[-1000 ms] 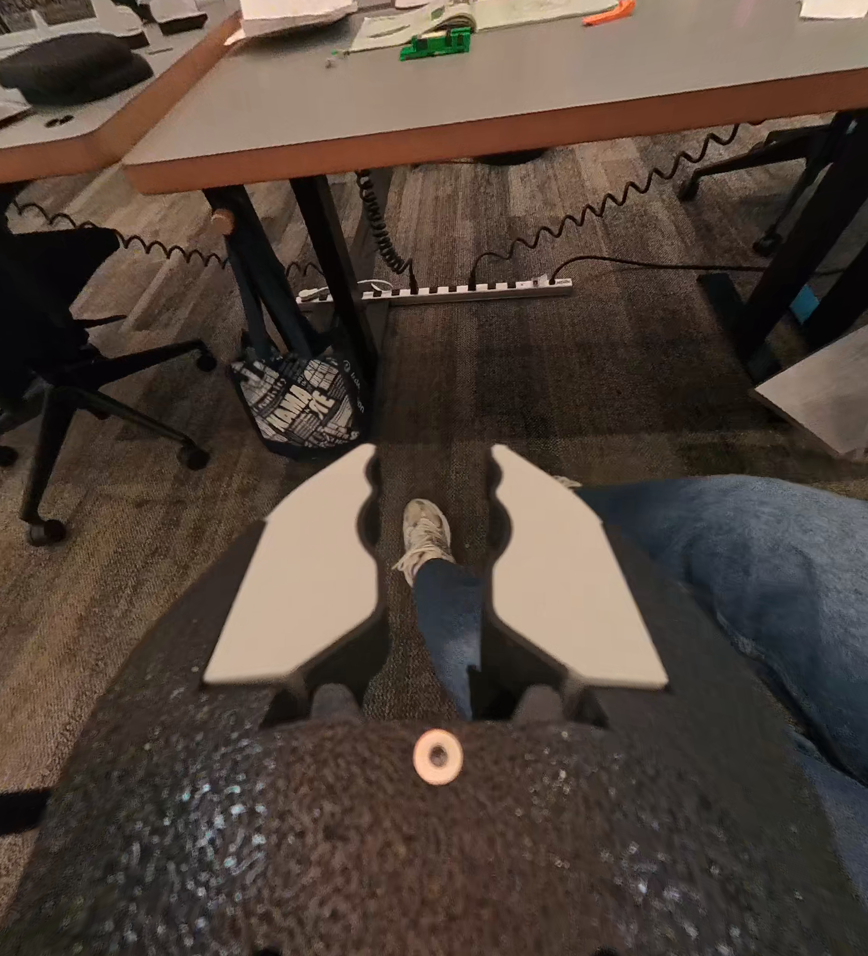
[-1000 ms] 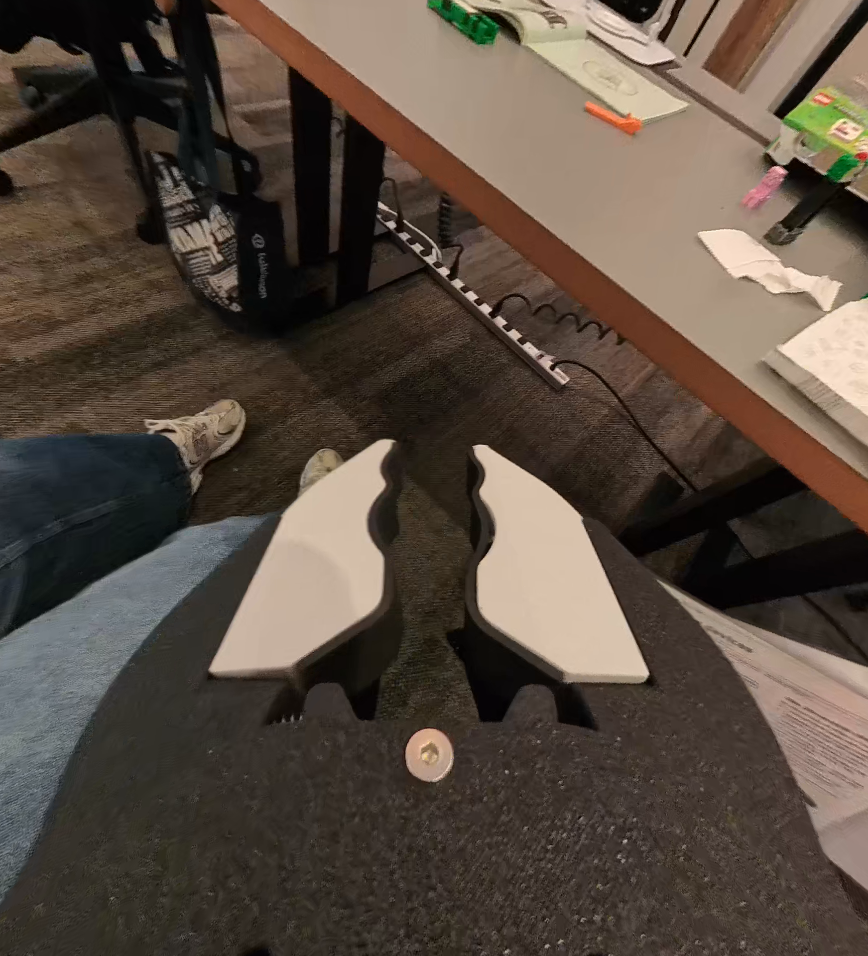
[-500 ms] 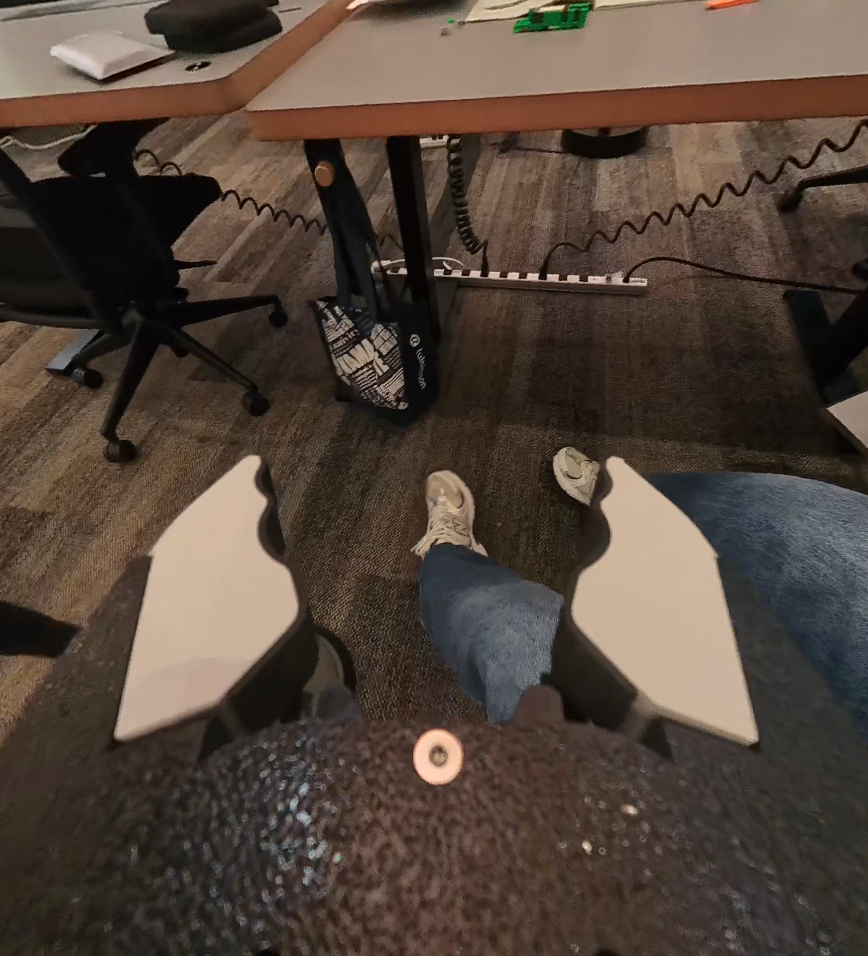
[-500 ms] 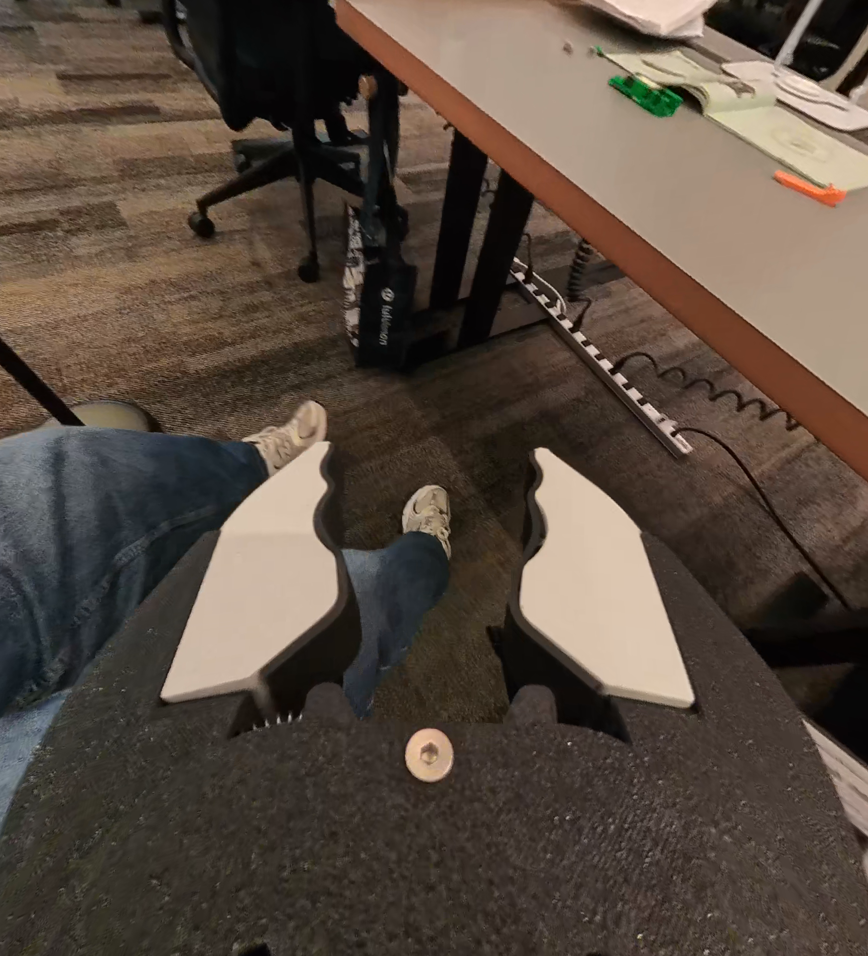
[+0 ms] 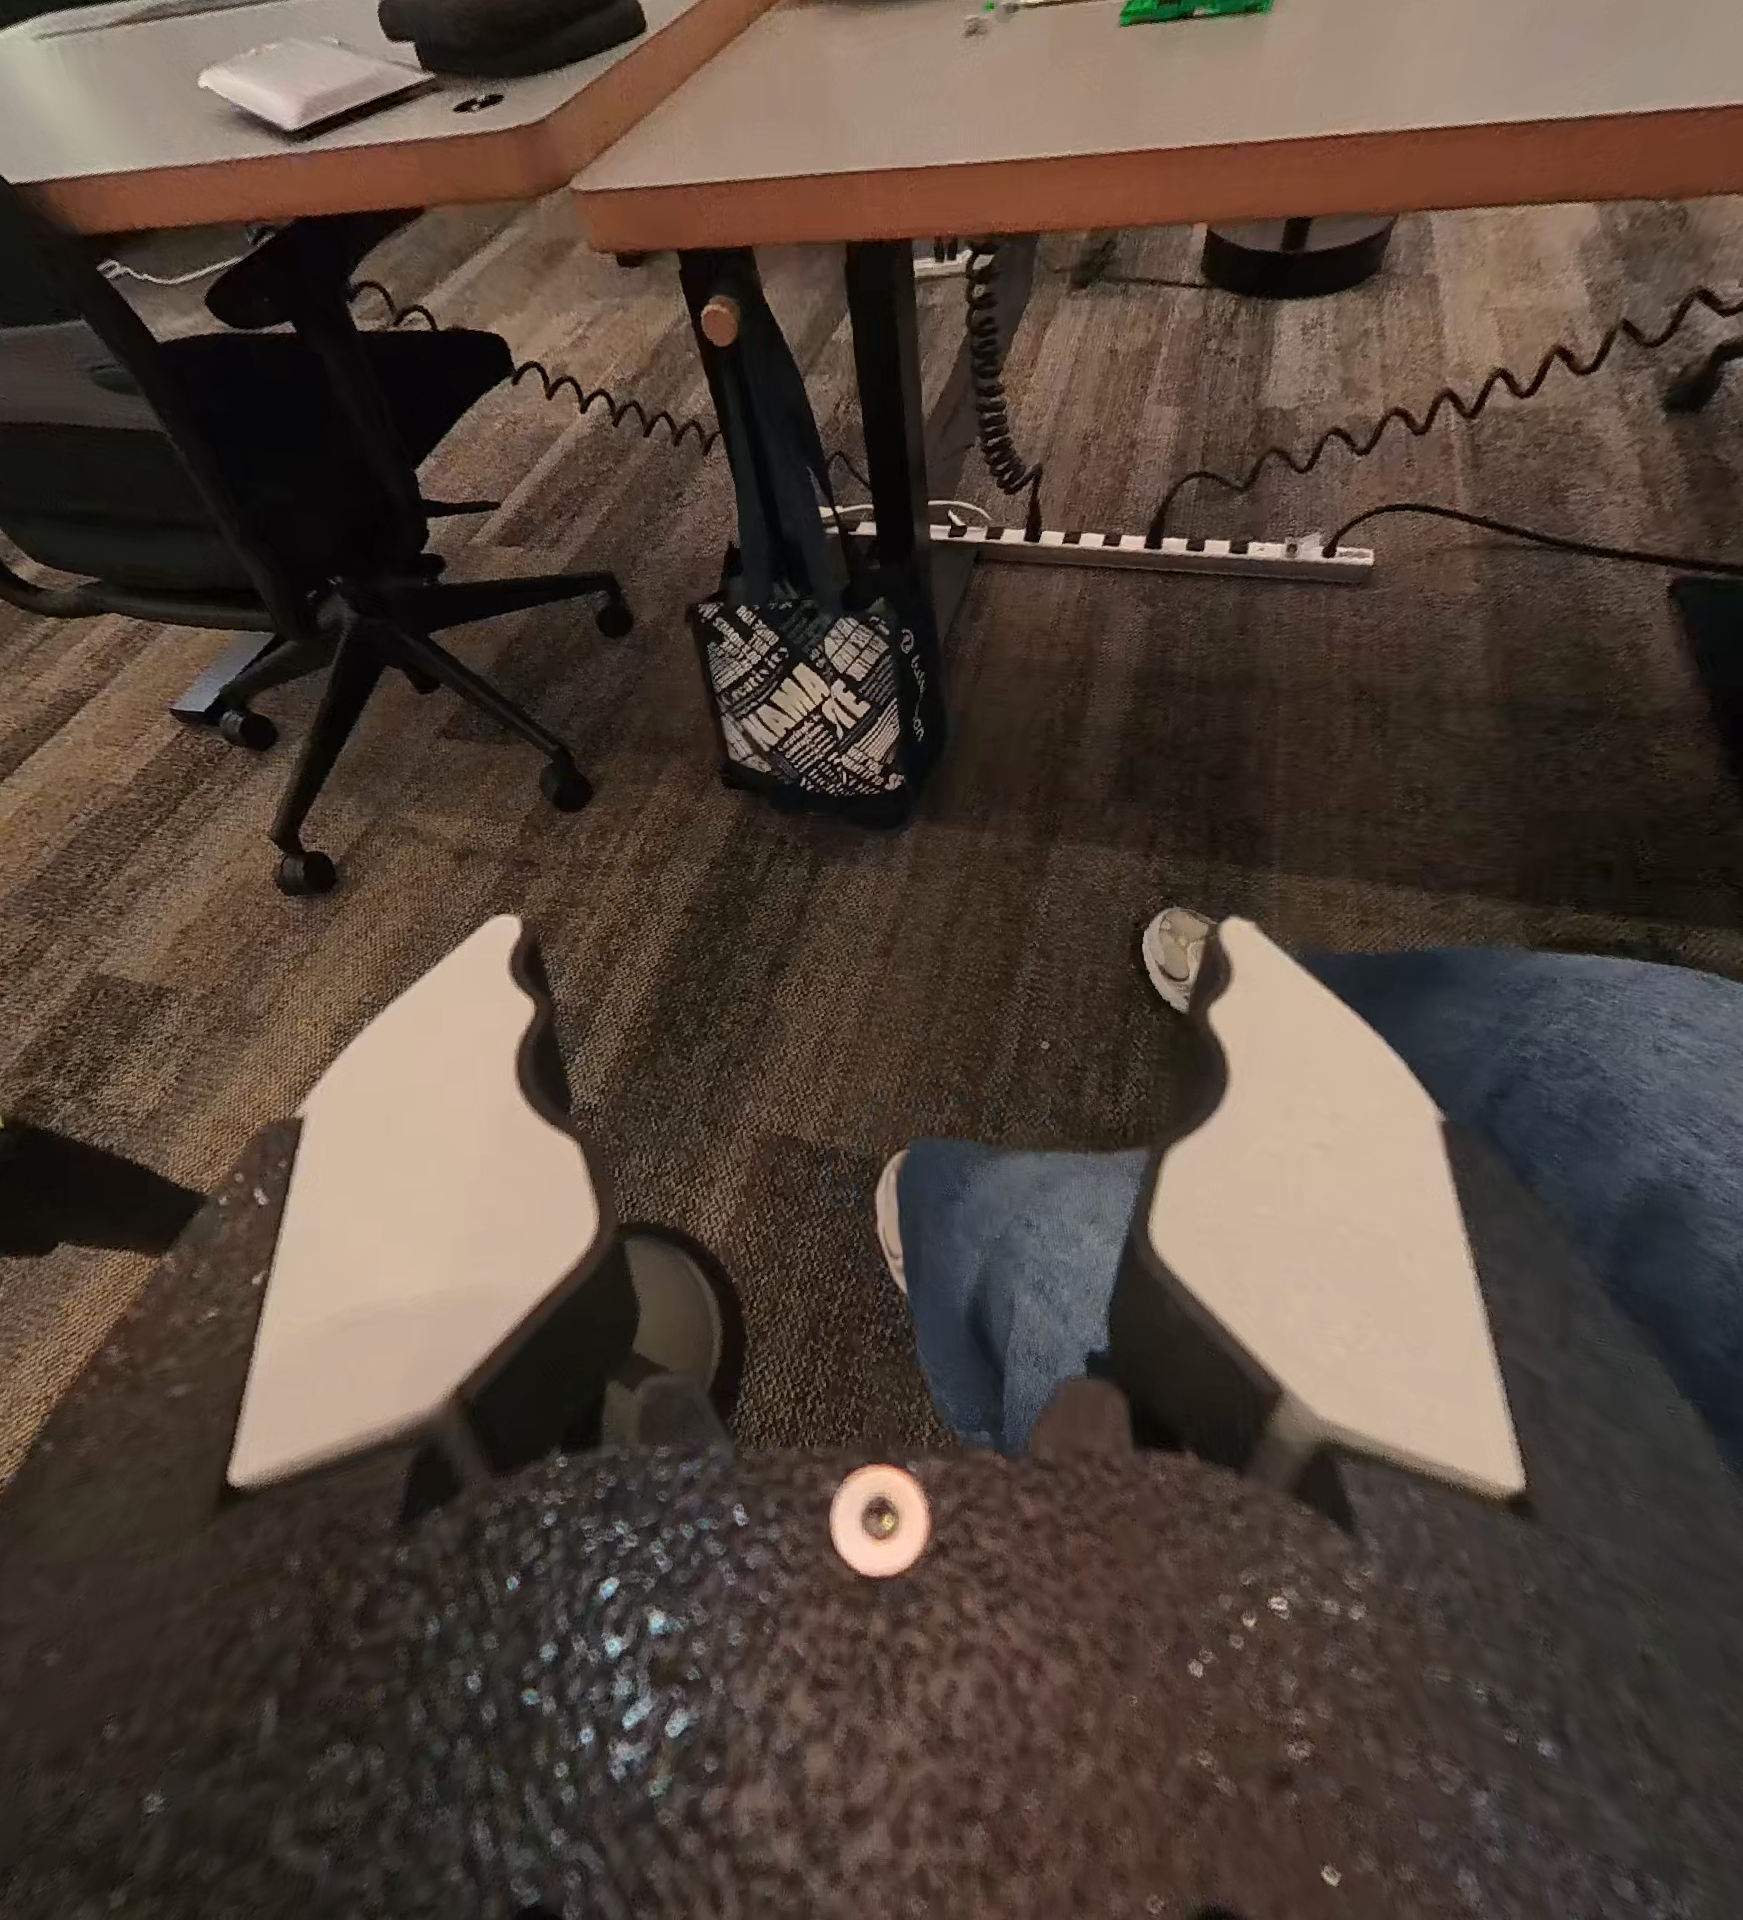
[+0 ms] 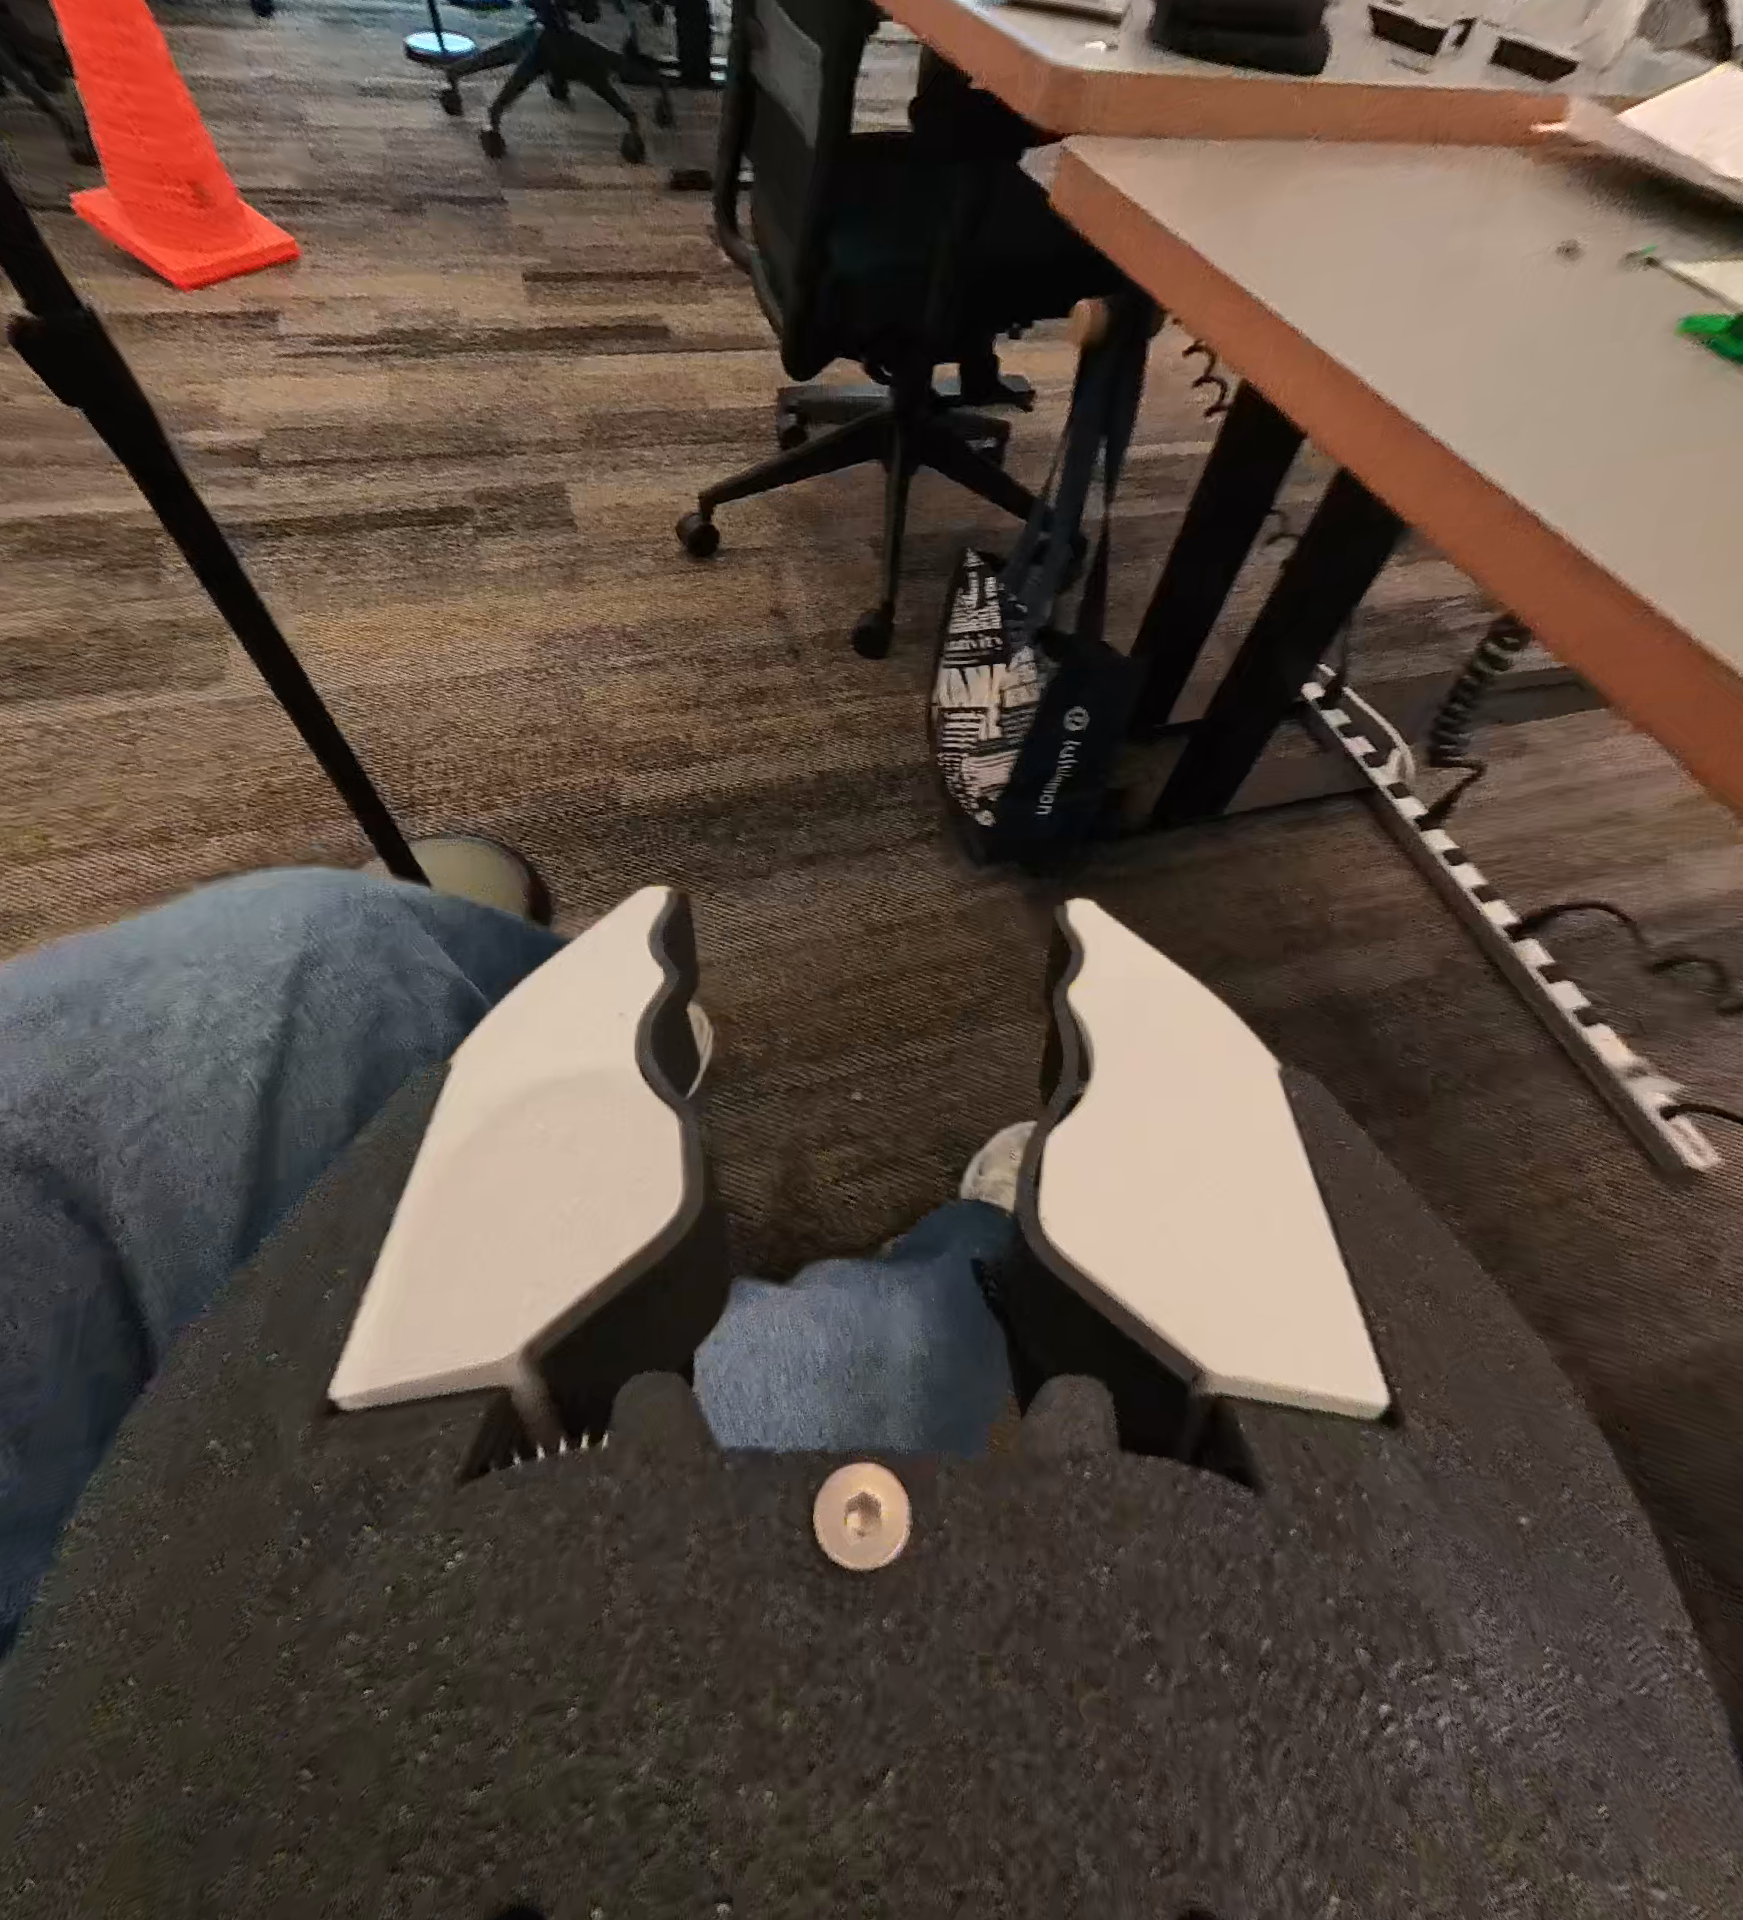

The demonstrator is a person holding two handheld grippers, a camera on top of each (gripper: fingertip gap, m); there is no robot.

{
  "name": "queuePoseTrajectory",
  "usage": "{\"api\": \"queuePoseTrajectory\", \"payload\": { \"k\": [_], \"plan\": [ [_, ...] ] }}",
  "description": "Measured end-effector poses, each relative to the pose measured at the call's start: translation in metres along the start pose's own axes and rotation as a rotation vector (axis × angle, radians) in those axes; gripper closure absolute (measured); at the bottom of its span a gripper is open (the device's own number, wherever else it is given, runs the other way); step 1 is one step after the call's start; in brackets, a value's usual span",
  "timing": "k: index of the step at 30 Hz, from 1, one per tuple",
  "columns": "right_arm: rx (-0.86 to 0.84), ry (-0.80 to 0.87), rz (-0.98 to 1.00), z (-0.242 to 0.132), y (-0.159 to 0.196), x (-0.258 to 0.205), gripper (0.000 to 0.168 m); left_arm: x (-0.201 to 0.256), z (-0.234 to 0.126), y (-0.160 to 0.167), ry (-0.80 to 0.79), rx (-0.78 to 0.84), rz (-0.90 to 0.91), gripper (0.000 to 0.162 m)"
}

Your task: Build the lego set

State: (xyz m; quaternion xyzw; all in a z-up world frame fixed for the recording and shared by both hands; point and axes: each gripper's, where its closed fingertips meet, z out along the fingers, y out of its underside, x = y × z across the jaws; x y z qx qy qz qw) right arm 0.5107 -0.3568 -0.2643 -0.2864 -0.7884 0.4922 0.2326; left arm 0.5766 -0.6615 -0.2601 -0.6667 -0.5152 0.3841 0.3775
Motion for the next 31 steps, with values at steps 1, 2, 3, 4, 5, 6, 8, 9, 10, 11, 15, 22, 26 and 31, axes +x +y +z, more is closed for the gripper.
{"api": "queuePoseTrajectory", "payload": {
  "k": [1, 2, 3, 4, 5, 6, 8, 9, 10, 11, 15, 22, 26, 31],
  "plan": [
    [0.009, -0.013, 0.01, 0.011, 0.001, -0.003, 0.104, -0.002, 0.004, 0.002, -0.004, 0.006, -0.007, 0.047],
    [0.028, -0.017, 0.022, 0.022, 0.001, -0.005, 0.106, -0.003, 0.009, 0.003, -0.004, 0.017, -0.02, 0.048],
    [0.048, -0.024, 0.036, 0.034, 0.001, -0.008, 0.109, -0.003, 0.015, 0.005, -0.002, 0.028, -0.036, 0.048],
    [0.068, -0.031, 0.056, 0.048, 0.003, -0.011, 0.111, -0.003, 0.023, 0.007, -0.003, 0.038, -0.049, 0.049],
    [0.09, -0.031, 0.085, 0.063, 0.006, -0.012, 0.112, -0.004, 0.033, 0.009, -0.012, 0.05, -0.059, 0.049],
    [0.117, -0.021, 0.123, 0.081, 0.009, -0.011, 0.113, -0.006, 0.044, 0.01, -0.025, 0.065, -0.067, 0.049],
    [0.166, 0.045, 0.195, 0.127, 0.023, -0.002, 0.114, -0.011, 0.073, 0.01, -0.058, 0.107, -0.085, 0.051],
    [0.182, 0.099, 0.231, 0.153, 0.035, 0.005, 0.115, -0.015, 0.089, 0.01, -0.074, 0.127, -0.099, 0.051],
    [0.187, 0.153, 0.263, 0.179, 0.052, 0.013, 0.116, -0.019, 0.107, 0.01, -0.088, 0.142, -0.113, 0.051],
    [0.173, 0.201, 0.284, 0.206, 0.073, 0.018, 0.119, -0.023, 0.125, 0.013, -0.103, 0.153, -0.121, 0.052],
    [-0.03, 0.218, 0.291, 0.313, 0.196, 0.012, 0.128, -0.048, 0.197, 0.036, -0.17, 0.173, -0.115, 0.054],
    [-0.371, 0.135, 0.346, 0.423, 0.399, -0.005, 0.14, -0.067, 0.272, 0.099, -0.052, 0.065, -0.126, 0.054],
    [-0.443, 0.106, 0.328, 0.466, 0.461, -0.009, 0.147, -0.088, 0.284, 0.119, -0.045, 0.026, -0.251, 0.056],
    [-0.46, 0.102, 0.237, 0.5, 0.502, -0.01, 0.152, -0.082, 0.295, 0.135, 0.014, -0.051, -0.325, 0.054]
  ]
}}
